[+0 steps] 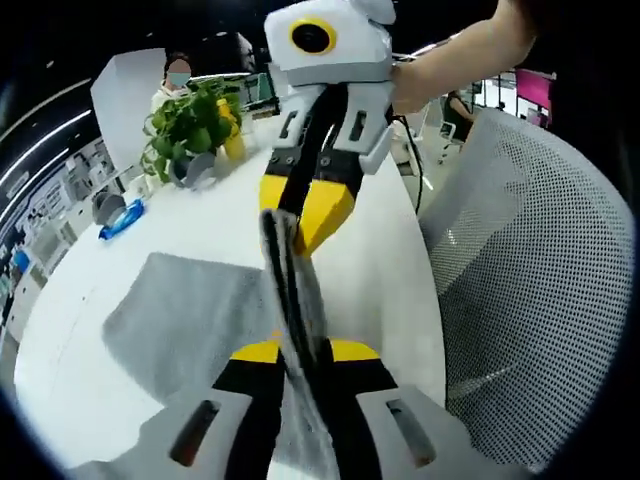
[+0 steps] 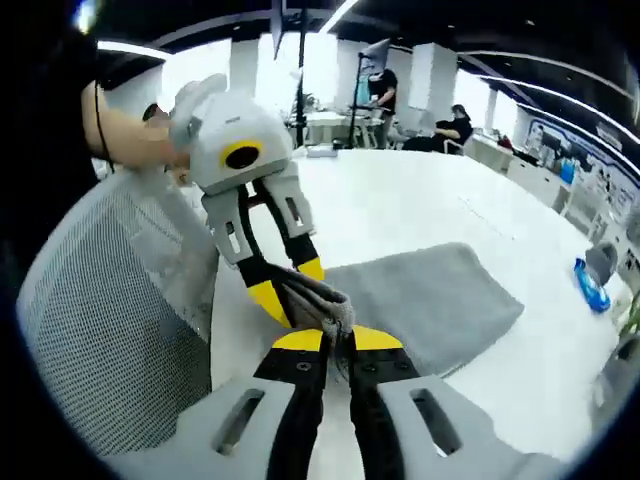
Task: Fold the towel on the table until its edges align and the towel forms a compact rectangular stack.
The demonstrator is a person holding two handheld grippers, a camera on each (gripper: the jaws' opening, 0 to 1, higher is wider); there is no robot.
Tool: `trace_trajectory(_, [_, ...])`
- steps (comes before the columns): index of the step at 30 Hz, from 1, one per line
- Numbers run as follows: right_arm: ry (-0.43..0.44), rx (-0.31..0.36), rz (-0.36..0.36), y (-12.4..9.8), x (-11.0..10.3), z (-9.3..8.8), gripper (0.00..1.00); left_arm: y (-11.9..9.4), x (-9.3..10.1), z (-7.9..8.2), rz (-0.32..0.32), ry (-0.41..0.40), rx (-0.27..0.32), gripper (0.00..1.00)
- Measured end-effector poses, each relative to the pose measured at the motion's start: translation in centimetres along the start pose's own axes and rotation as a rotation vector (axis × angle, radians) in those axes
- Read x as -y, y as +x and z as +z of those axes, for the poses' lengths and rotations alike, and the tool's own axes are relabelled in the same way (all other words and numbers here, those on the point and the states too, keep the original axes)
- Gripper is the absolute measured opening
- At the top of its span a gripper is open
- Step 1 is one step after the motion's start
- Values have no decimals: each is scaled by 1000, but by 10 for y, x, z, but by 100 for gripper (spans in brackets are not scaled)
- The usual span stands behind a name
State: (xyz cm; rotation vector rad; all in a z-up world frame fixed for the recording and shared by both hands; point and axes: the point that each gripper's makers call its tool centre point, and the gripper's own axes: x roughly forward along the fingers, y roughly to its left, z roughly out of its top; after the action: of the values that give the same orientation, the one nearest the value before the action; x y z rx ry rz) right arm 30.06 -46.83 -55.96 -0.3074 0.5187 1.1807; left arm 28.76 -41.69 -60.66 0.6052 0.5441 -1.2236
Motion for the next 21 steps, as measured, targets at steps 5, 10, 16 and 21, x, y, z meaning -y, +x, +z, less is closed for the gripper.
trace_trajectory(5, [115, 29, -3, -9, 8, -7, 5, -23, -24, -10, 44, -144, 63, 12])
trace_trajectory(10, [273, 99, -11, -12, 15, -7, 5, -41, -45, -12, 95, -271, 141, 12])
trace_trajectory(16, [396, 142, -21, -12, 22, -15, 5, -50, -62, -24, 114, -491, 232, 11])
trace_trajectory(21, [492, 187, -29, -12, 26, -22, 5, -51, -74, -21, 90, -676, 383, 4])
